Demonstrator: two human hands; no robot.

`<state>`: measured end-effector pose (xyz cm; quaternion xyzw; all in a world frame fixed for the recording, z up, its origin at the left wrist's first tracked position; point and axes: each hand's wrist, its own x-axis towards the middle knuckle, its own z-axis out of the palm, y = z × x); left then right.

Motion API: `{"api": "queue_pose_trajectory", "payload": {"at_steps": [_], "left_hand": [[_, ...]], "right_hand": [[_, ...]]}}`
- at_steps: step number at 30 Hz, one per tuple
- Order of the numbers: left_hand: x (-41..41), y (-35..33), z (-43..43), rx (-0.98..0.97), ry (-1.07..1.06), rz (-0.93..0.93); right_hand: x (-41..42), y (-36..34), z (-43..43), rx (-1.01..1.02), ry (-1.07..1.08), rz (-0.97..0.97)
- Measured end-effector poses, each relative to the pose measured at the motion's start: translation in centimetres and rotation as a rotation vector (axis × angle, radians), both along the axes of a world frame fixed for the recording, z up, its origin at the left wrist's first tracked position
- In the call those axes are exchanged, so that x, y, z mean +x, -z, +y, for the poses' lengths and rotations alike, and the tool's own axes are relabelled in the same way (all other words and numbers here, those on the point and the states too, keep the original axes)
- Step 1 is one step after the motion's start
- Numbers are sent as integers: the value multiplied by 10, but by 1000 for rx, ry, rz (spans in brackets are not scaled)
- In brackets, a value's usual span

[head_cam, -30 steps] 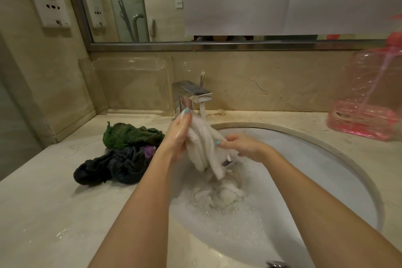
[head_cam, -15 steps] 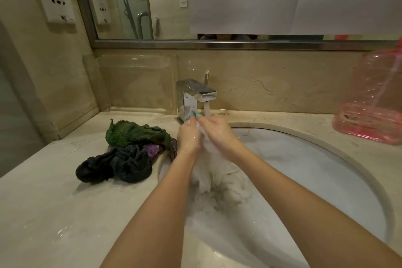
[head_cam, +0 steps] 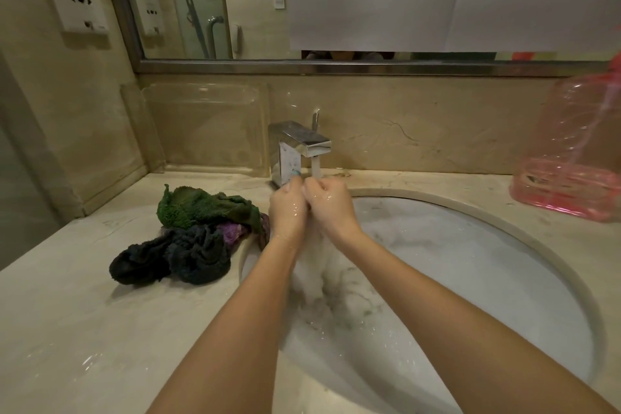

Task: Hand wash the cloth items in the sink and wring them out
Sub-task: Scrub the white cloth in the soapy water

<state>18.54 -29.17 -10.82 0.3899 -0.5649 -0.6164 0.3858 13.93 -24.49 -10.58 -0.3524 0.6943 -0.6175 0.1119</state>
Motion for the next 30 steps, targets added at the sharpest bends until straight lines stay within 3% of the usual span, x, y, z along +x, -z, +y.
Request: {"api": "queue_pose_trajectory", "payload": {"at_steps": [3,5,9,13,16,19,21,25,28,30], "left_hand": [[-4,-10,21,61,176,90],[-5,-13,32,16,259,94],[-2,1,15,-264,137,-6],[5,9,-3,-342,15,-126],[5,5,-2,-196,136,-70],[4,5,0,-18,326,-20],[5,4,2,-4,446,-114],[8,3,-1,-10,612,-215],[11,4,-3,18,658,-154],[7,4,-2,1,577,-60]], "right_hand": [[-28,-7,6,-27,190,-114],[-49,0,11,18,204,-175],[-69,14,24,103,101,-127],[-77,11,33,-41,169,-183],[-75,1,34,-143,164,-262],[-66,-3,29,-120,2,-214],[-58,-5,25,-104,-56,-160],[-54,-7,21,-90,52,-75],[-57,-1,23,-33,125,-82],[-59,1,25,4,155,-52]]}}
